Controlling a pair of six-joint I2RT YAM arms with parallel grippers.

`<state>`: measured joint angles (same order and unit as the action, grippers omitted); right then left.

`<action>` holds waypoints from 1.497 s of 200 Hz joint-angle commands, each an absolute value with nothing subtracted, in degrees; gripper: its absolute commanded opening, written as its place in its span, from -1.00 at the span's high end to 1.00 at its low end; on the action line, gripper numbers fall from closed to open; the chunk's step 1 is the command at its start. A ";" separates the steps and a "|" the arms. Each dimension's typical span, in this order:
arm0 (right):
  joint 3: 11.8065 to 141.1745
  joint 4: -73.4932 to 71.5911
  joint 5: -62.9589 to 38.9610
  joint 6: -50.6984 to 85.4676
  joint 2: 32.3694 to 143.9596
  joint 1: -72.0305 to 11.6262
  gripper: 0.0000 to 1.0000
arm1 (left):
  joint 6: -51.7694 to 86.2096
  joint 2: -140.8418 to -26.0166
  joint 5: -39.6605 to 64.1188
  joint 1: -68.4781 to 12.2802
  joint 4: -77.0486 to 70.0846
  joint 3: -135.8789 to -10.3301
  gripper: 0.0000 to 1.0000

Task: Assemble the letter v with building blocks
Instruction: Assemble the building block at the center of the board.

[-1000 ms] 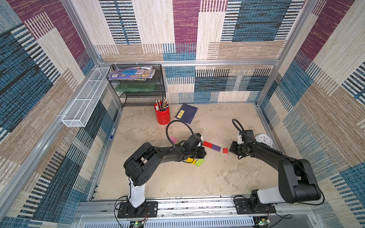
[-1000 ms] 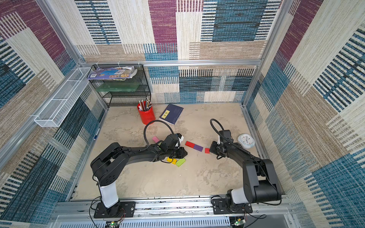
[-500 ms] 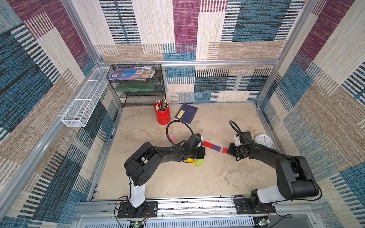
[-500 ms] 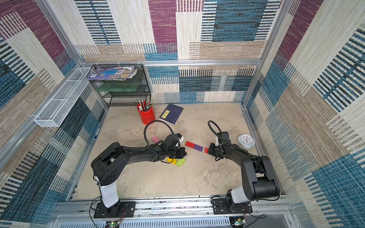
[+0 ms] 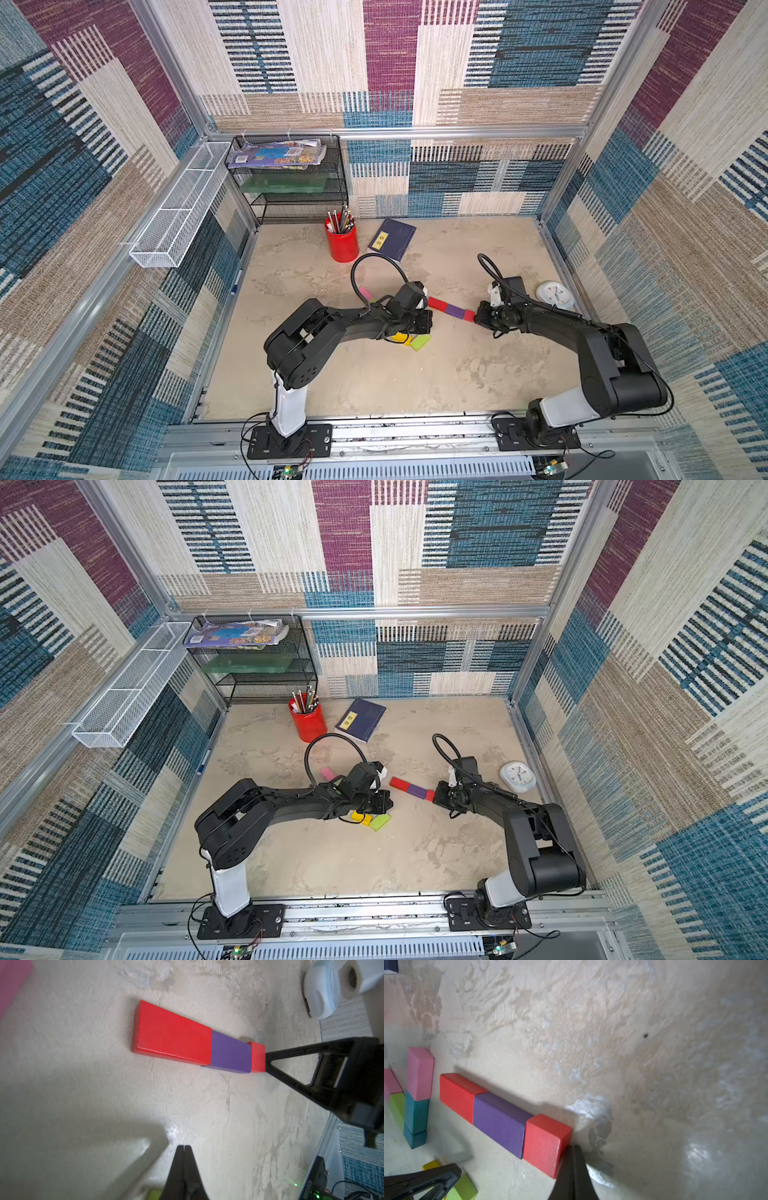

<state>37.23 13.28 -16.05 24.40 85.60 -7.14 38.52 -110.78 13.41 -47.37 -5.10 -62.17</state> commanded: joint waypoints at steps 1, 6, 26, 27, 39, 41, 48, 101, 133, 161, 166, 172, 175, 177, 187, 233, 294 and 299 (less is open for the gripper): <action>37.36 12.22 -16.85 24.01 85.82 -7.60 1.00 | 36.97 -112.12 11.95 -47.22 -2.88 -64.06 1.00; 37.37 12.22 -16.95 23.95 85.87 -7.72 1.00 | 36.82 -112.48 11.90 -47.22 -2.53 -64.52 1.00; 37.37 12.47 -17.15 23.82 85.63 -8.05 1.00 | 36.39 -113.61 11.89 -47.20 -1.48 -66.14 1.00; 37.36 12.52 -17.14 23.82 85.62 -8.02 1.00 | 36.39 -113.67 11.88 -47.20 -1.44 -66.16 1.00; 37.38 12.83 -17.05 23.60 85.28 -7.94 1.00 | 36.37 -114.05 11.43 -47.19 -1.21 -66.52 1.00; 37.36 12.90 -16.99 23.61 85.22 -7.96 1.00 | 36.34 -114.07 11.43 -47.17 -1.16 -66.60 1.00; 37.45 13.21 -16.89 23.43 84.89 -7.91 1.00 | 36.38 -114.30 11.55 -47.11 -1.06 -66.83 1.00; 38.53 14.98 -15.71 21.93 83.92 -5.45 0.99 | 36.43 -113.23 12.11 -47.02 -1.23 -65.98 1.00; 41.57 13.84 -16.68 20.42 88.62 -4.33 0.98 | 36.77 -112.63 13.24 -46.97 -1.90 -65.25 1.00; 44.18 12.81 -17.40 19.54 93.46 -3.78 1.00 | 37.21 -111.91 14.06 -47.09 -2.82 -64.10 1.00; 44.51 12.53 -17.92 19.51 94.03 -3.78 1.00 | 37.23 -111.84 14.06 -47.11 -2.89 -63.94 1.00; 44.72 12.15 -18.50 19.37 94.71 -3.85 1.00 | 37.29 -111.80 14.17 -47.04 -2.97 -63.81 1.00; 44.83 11.94 -18.85 19.38 94.99 -3.87 1.00 | 37.35 -111.84 14.27 -47.10 -3.05 -63.73 1.00; 44.94 11.82 -19.13 19.37 95.18 -3.87 1.00 | 37.35 -111.76 14.31 -47.13 -3.11 -63.66 1.00; 45.24 11.69 -20.09 19.17 95.98 -4.08 1.00 | 37.45 -111.71 14.63 -47.19 -3.39 -63.40 1.00; 44.74 11.60 -21.12 18.97 96.07 -5.26 1.00 | 37.40 -111.89 14.62 -47.33 -3.24 -63.60 1.00; 44.61 12.72 -19.87 19.30 94.48 -6.23 1.00 | 37.22 -112.85 14.94 -47.36 -2.90 -64.42 1.00; 44.60 12.74 -19.78 19.32 94.33 -6.31 1.00 | 37.19 -112.85 14.94 -47.35 -2.91 -64.42 1.00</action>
